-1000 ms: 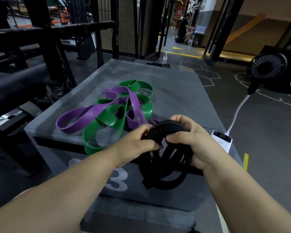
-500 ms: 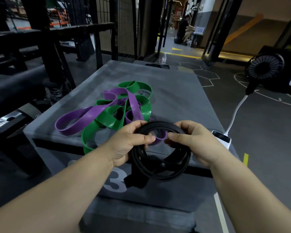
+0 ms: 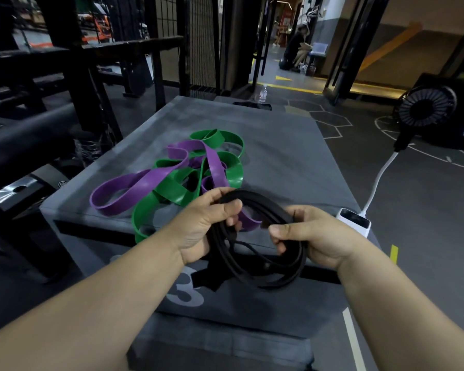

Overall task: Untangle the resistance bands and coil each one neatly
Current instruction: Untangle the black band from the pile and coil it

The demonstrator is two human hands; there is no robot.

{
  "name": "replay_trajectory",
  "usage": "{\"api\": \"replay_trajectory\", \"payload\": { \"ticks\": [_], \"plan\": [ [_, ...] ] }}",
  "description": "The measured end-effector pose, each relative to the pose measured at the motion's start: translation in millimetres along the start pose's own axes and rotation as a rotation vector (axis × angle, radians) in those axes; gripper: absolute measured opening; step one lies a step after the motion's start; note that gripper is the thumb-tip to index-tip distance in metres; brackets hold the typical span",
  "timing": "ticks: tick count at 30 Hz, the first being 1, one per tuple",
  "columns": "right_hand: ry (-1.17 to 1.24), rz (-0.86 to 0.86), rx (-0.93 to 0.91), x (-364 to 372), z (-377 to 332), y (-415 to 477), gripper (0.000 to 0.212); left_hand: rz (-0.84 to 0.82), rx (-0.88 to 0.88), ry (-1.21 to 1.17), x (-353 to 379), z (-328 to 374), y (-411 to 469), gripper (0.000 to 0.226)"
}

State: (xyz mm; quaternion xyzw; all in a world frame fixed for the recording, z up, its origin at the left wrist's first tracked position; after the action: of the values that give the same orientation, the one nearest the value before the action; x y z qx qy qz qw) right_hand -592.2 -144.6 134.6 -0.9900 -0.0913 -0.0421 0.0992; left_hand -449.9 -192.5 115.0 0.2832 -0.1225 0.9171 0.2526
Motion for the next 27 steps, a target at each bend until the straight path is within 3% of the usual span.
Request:
{"api": "replay_trajectory", "payload": {
  "ticks": [2,6,8,10,13,17,20,24,27],
  "plan": [
    [0.051,0.001,-0.046,3.3,-0.7,3.7,0.014,-0.020,-0.011,-0.022,2.5,-1.4,-1.4,0.037],
    [0.517,0.032,-0.166,-0.3,-11.9,5.2,0.032,-0.110,-0.092,0.259,8.4,-18.9,-7.7,0.046],
    [0.613,0.081,-0.160,-8.9,-12.5,4.9,0.043,-0.152,-0.174,0.328,11.7,-33.9,-11.8,0.035],
    [0.648,0.104,-0.148,-16.4,-10.6,6.2,0.047,-0.147,-0.238,0.348,12.7,-45.6,-13.4,0.023],
    [0.674,0.143,-0.141,-28.8,-7.1,6.9,0.053,-0.094,-0.260,0.237,16.0,-47.3,-10.5,0.023],
    [0.612,0.176,-0.098,-40.0,-3.9,5.6,0.050,0.014,-0.144,0.161,7.5,-35.7,-1.2,0.040],
    [0.648,0.195,-0.098,-39.2,-5.2,8.8,0.031,-0.039,-0.166,0.197,7.3,-39.9,-2.9,0.048],
    [0.801,0.098,-0.142,-41.4,-8.9,13.0,0.048,-0.238,-0.308,0.253,12.8,-53.2,-12.1,0.052],
    [0.784,0.076,-0.162,-45.3,-9.9,12.0,0.052,-0.248,-0.329,0.329,10.9,-53.8,-13.8,0.050]
  ]
}}
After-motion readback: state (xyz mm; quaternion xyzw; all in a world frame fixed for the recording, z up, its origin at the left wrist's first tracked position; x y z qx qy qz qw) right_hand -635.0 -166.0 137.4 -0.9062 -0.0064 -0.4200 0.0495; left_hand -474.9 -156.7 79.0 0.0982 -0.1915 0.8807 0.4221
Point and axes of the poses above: each hand's wrist, its own y-axis towards the middle knuckle, its own x-axis out of the palm, z = x × y, the point moved 6 cm from there along y, towards the middle knuckle, and after that the axes turned 2 degrees about z, right-handed, at the moved point
